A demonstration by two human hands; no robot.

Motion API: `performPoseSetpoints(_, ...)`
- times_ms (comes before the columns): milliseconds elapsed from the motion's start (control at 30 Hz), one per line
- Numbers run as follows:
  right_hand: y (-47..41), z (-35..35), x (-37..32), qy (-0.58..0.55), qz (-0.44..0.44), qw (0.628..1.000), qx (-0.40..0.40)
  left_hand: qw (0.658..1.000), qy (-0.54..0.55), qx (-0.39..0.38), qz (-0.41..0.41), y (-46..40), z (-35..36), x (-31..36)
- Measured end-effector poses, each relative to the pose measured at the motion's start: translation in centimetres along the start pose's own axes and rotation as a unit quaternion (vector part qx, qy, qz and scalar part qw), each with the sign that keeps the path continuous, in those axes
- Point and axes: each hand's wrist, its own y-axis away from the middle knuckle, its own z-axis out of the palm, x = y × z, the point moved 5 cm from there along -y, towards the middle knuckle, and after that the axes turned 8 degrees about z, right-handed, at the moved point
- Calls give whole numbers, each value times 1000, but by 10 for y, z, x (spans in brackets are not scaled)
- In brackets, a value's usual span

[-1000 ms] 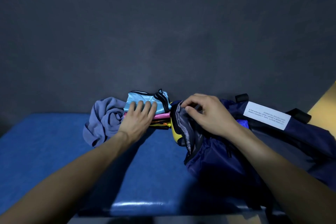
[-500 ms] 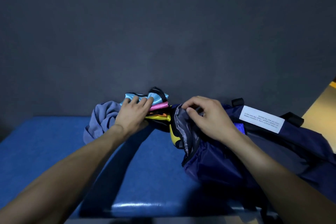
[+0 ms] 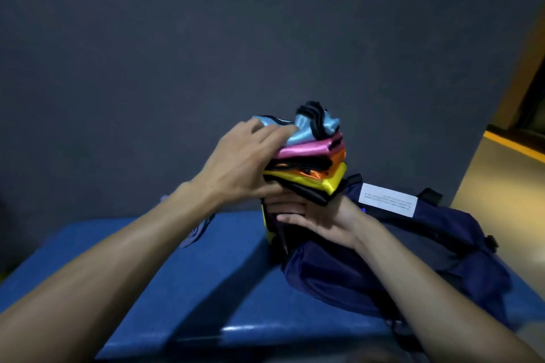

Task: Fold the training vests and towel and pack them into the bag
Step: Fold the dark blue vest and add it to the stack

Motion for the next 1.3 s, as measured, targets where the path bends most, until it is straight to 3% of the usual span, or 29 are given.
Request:
performPoseSetpoints(200, 54, -69, -19, -193, -39, 977, 77, 991, 84, 14, 106, -27, 20, 42)
performPoseSetpoints(367, 93, -93, -40, -68, 41, 996, 51, 960, 53, -12, 273, -40, 42, 94)
performPoseSetpoints(533, 110, -121, -48, 74, 124, 985, 92, 933, 38, -11, 358, -54, 66, 126)
performPoseSetpoints(700, 113, -147, -65, 40, 112, 978, 169, 958, 62, 51, 275, -78, 93, 115)
performPoseSetpoints(800, 119, -182, -73, 83, 115, 961, 237, 985, 119, 63, 112, -88, 111, 89)
performPoseSetpoints(867, 125, -210, -74, 110, 117, 944, 290, 982, 181, 47, 27, -83, 129, 70)
performPoseSetpoints(967, 118, -232, -56, 60, 145, 945, 286, 958, 272, -88, 9, -69, 168, 68)
performPoseSetpoints(1100, 91, -248, -15, 27, 216, 937, 274, 904, 275, -327, 19, -61, 219, 102)
performPoseSetpoints(1300, 89, -283, 13, 21, 267, 883, 386, 866, 254, -431, -11, -47, 267, 116)
